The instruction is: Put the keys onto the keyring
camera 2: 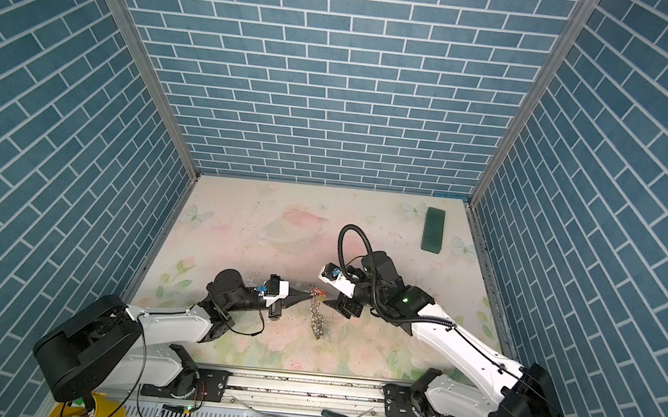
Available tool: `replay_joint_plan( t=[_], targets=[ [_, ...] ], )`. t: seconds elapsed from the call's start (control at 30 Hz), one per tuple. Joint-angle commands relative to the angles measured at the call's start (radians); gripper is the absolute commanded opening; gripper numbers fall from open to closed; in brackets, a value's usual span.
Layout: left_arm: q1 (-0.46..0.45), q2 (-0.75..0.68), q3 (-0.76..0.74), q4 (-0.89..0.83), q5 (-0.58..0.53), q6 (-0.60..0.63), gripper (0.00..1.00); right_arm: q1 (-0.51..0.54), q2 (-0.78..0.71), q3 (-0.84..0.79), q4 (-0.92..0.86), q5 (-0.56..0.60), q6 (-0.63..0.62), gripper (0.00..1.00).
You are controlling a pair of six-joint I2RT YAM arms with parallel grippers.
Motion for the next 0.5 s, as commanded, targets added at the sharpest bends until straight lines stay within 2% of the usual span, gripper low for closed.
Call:
replay_joint_plan(
  t=[0.0, 0.1, 0.3, 0.37, 0.47],
  targets=[
    [0.008, 0.022, -0.004, 0.077, -0.037, -0.028, 0.00, 0.004, -0.047, 0.059, -0.058, 0.022, -0.009, 0.69],
    [0.010, 0.034, -0.010, 0.106, -0.036, -0.034, 0.00, 0.004, -0.072, 0.075, -0.049, -0.011, 0.007, 0.60],
    [0.010, 0.016, -0.016, 0.083, -0.028, -0.007, 0.00, 0.015, -0.069, 0.074, 0.018, -0.172, 0.034, 0.38],
    [0.009, 0.009, -0.013, 0.068, -0.016, -0.002, 0.00, 0.025, -0.060, 0.071, 0.043, -0.180, 0.038, 0.32],
    [0.010, 0.012, -0.009, 0.062, 0.005, -0.005, 0.00, 0.033, -0.046, 0.067, 0.073, -0.168, 0.049, 0.29]
  ],
)
